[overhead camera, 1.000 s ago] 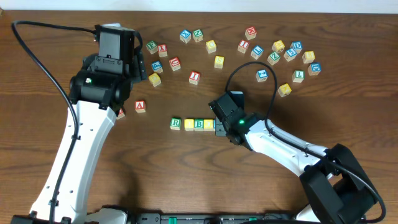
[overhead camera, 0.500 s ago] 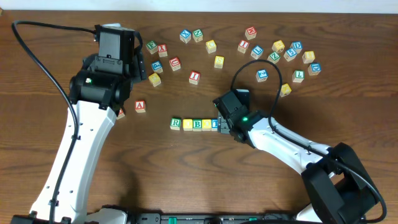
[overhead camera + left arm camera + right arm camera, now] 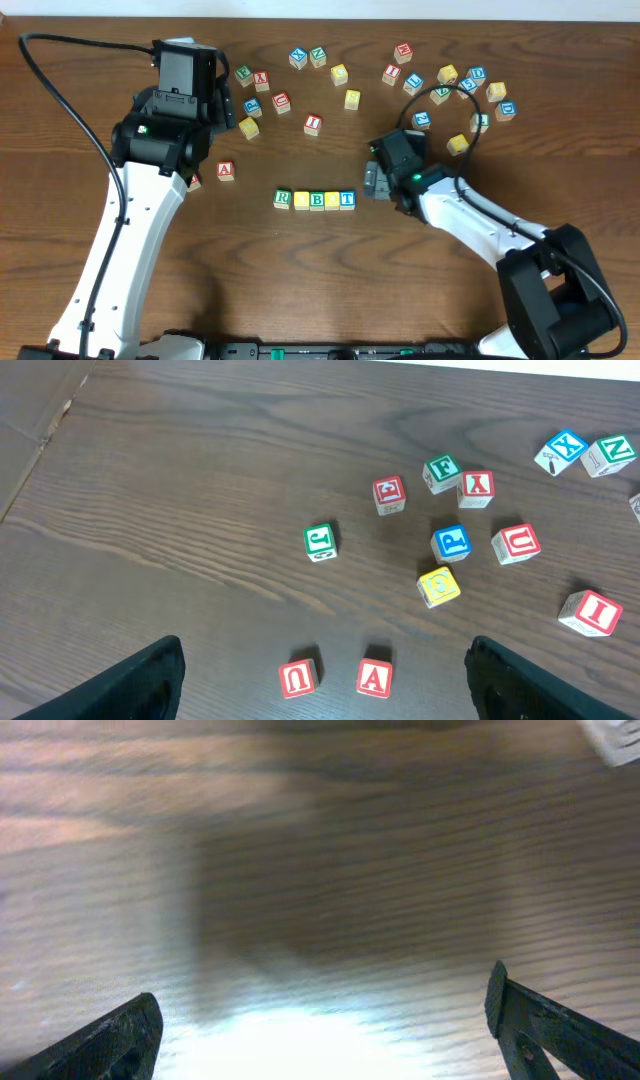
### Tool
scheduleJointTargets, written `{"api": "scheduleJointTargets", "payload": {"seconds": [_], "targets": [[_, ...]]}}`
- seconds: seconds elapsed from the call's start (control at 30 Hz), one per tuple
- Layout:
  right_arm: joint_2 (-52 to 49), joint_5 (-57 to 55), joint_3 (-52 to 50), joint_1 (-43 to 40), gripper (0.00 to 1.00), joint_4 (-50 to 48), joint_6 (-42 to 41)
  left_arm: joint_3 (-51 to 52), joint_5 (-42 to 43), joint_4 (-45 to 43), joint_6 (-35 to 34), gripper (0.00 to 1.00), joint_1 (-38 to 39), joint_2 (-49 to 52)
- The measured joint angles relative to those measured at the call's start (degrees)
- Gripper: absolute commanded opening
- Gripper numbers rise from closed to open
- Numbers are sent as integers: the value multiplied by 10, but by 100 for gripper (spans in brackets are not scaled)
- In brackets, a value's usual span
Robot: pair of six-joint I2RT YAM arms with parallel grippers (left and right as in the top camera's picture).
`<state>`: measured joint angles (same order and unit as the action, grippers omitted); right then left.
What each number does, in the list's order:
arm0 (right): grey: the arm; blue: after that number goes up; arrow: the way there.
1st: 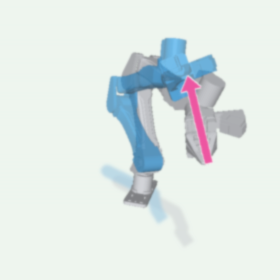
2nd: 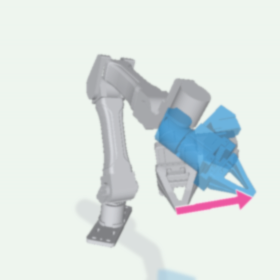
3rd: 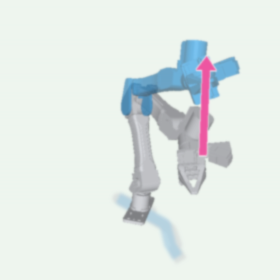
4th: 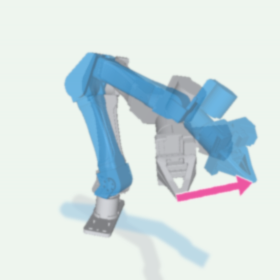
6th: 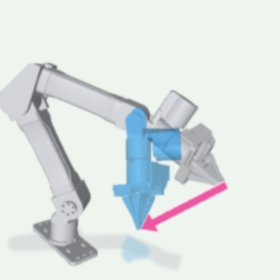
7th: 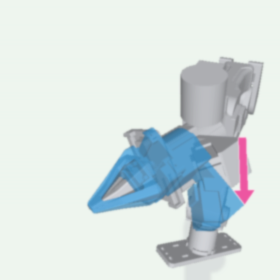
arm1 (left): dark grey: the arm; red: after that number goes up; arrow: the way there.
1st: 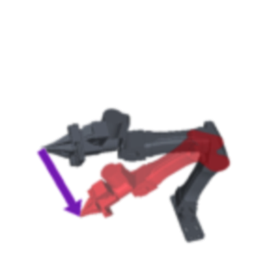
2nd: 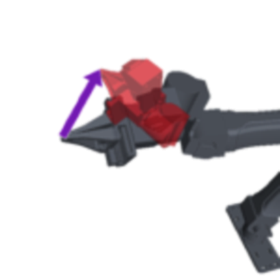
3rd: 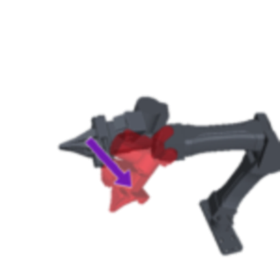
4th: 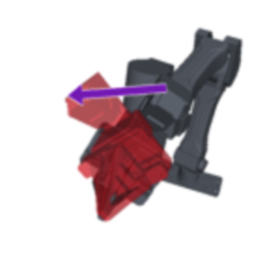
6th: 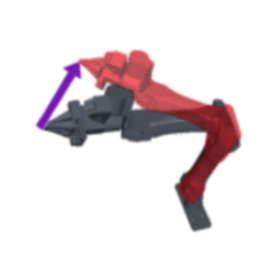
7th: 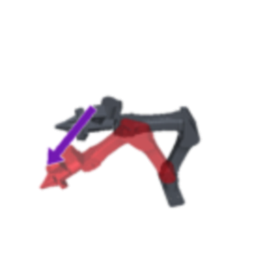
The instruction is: Spell out ROBOT
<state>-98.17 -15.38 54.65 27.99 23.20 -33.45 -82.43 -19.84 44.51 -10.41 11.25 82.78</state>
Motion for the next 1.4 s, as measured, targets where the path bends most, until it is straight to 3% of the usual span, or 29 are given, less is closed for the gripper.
{"api": "scheduleJointTargets", "payload": {"seconds": [0.67,0.7,0.73,0.8,0.87,1.0,1.03,1.4], "targets": [[0,48,17,-30,99,-68,105,0,0,-12,0,86,0,0],[0,52,21,-30,99,-68,108,0,0,-15,0,84,0,0],[0,56,29,-30,99,-68,111,0,0,-15,0,72,0,0],[0,62,39,-30,99,-70,116,0,-1,-16,0,61,0,0],[0,66,46,-30,99,-72,118,0,-9,-18,4,53,-2,3],[0,69,47,-30,99,-69,121,0,-17,-16,-2,13,-19,28],[0,69,47,-30,99,-69,121,0,-18,-11,-3,8,-24,41],[0,70,47,-30,99,-64,127,15,77,45,-18,8,-35,212]]}}
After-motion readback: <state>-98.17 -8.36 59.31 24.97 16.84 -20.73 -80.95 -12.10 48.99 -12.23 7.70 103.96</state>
